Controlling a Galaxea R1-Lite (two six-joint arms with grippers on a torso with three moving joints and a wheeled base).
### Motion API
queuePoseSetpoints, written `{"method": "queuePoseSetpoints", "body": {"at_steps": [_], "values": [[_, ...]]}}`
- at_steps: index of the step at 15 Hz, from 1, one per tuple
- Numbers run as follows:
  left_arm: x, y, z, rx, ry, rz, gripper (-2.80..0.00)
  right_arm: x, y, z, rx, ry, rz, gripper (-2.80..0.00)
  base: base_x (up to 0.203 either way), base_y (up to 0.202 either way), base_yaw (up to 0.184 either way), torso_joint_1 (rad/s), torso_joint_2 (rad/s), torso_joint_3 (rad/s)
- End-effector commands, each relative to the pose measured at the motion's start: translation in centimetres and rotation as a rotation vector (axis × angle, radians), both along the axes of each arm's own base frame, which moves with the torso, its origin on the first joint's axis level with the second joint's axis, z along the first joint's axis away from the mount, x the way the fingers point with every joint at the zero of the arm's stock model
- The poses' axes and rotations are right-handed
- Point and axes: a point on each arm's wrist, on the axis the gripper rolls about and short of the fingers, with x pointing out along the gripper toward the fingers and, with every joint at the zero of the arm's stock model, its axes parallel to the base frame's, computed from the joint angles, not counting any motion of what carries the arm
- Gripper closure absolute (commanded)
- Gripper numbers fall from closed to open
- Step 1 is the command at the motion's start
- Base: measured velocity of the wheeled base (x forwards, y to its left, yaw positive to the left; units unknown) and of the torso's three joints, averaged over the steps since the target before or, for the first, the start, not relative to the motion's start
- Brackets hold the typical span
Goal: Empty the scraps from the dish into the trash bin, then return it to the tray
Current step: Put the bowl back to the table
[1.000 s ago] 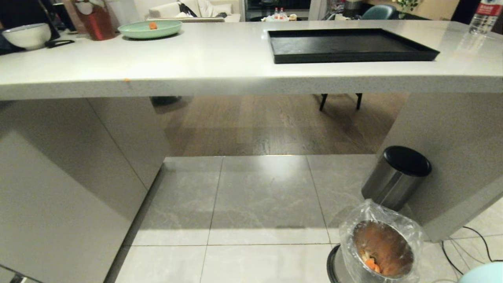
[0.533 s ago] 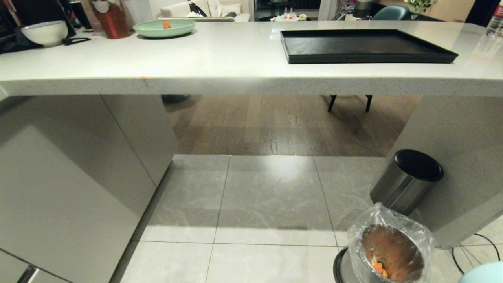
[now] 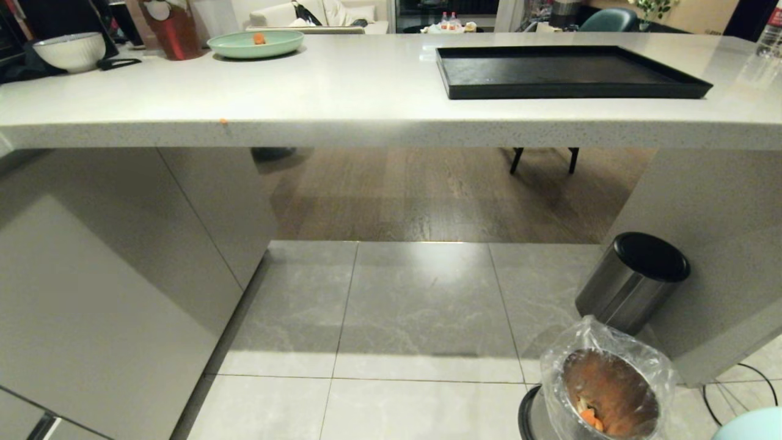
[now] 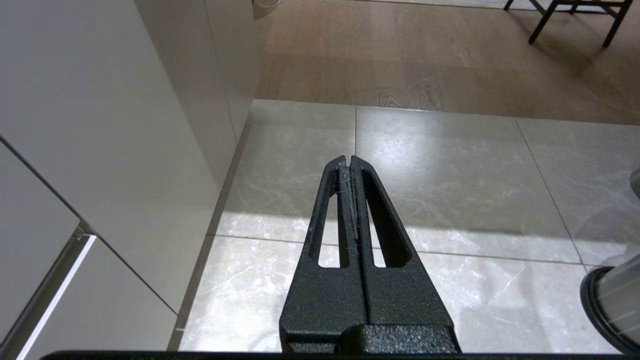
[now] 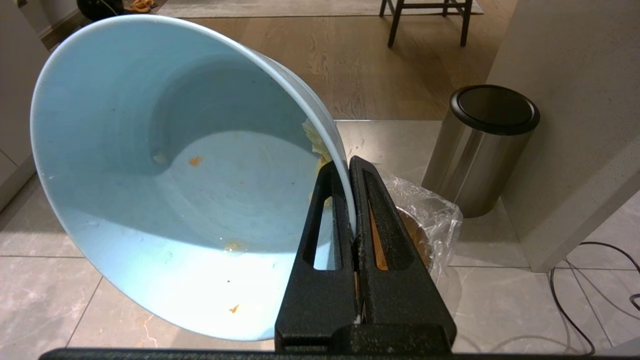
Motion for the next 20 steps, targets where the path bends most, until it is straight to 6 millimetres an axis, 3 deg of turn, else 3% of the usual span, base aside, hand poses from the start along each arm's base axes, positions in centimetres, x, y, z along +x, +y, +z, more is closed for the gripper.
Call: {"method": "queuePoseSetpoints", "body": {"at_steps": [1, 5, 12, 20], "values": [[0.00, 0.00, 0.00, -0.002, 0.000, 0.000, 0.00, 0.01, 0.00, 0.01, 0.000, 0.000, 0.000, 0.00, 0.000, 0.000, 0.000, 0.000, 0.00, 0.000], [0.01, 0.00, 0.01, 0.000, 0.001, 0.000, 0.00, 0.01, 0.00, 0.01, 0.000, 0.000, 0.000, 0.00, 0.026, 0.000, 0.000, 0.001, 0.00, 0.003], [0.00, 0.00, 0.00, -0.002, -0.001, 0.002, 0.00, 0.01, 0.00, 0.01, 0.000, 0.000, 0.000, 0.00, 0.183, 0.000, 0.002, 0.005, 0.00, 0.002], [0.00, 0.00, 0.00, -0.002, -0.001, 0.000, 0.00, 0.01, 0.00, 0.01, 0.000, 0.000, 0.000, 0.00, 0.000, 0.000, 0.000, 0.000, 0.00, 0.000]]}}
